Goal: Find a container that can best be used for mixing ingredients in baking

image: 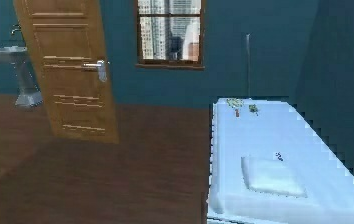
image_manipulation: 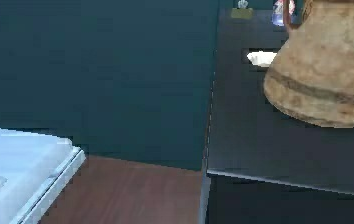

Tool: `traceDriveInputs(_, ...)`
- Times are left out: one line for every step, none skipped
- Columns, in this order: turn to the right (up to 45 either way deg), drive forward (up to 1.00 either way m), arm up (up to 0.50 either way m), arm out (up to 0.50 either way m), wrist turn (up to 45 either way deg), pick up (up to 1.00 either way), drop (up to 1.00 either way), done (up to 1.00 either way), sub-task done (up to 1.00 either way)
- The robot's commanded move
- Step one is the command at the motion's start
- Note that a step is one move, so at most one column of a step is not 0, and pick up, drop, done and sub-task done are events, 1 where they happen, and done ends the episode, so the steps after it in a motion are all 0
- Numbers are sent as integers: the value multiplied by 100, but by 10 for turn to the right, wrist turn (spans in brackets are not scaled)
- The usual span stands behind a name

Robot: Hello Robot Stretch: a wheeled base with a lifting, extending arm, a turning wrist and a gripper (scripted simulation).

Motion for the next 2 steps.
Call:
traceDriveInputs(-420, 0, 0, 0, 0, 0, 0, 0, 0)
traceDriveInputs(0, 35, 0, 0, 0, 0, 0, 0, 0)
